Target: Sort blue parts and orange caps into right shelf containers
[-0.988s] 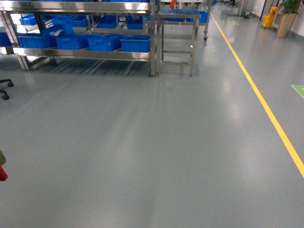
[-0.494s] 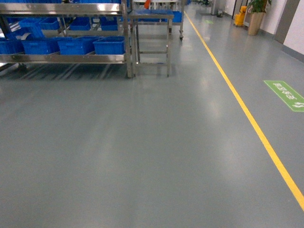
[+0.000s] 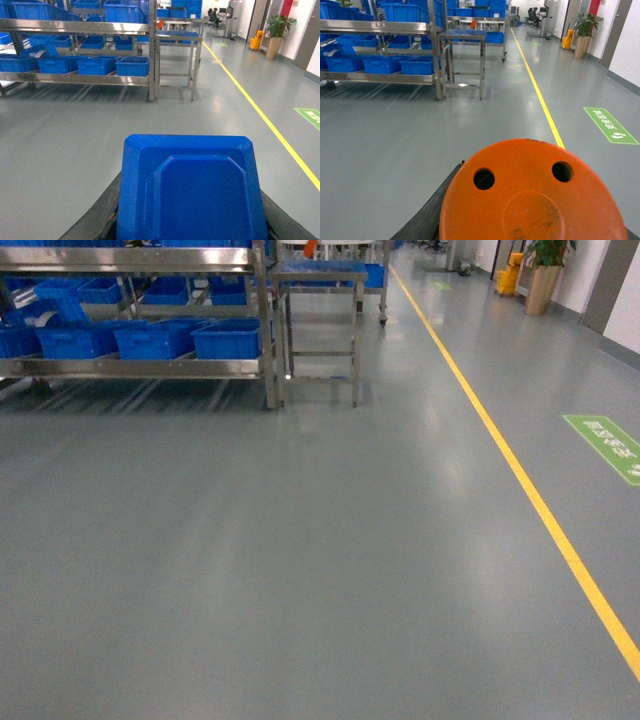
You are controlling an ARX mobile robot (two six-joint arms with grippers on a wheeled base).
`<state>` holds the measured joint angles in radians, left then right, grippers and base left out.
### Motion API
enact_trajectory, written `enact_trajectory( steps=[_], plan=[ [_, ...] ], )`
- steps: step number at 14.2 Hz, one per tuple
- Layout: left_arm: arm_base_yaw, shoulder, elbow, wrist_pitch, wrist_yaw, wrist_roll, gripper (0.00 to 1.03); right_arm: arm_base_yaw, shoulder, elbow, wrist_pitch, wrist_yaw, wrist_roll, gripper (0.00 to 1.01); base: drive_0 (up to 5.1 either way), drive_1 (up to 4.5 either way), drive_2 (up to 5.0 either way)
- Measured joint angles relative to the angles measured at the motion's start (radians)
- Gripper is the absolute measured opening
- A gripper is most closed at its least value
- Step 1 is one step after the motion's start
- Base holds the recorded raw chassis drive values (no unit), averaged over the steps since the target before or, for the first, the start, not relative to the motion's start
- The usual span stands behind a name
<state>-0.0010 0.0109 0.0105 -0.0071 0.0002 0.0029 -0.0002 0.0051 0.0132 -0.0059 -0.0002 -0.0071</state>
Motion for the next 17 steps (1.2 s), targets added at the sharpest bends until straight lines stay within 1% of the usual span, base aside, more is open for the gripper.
enact_trajectory(
  steps=[17],
  plan=[
    [0.0, 0.0, 0.0, 0.001, -0.001, 0.0, 0.43, 0.0, 0.0, 0.0, 0.002, 0.0, 0.0, 0.45, 0.0, 4.27, -4.3]
  ],
)
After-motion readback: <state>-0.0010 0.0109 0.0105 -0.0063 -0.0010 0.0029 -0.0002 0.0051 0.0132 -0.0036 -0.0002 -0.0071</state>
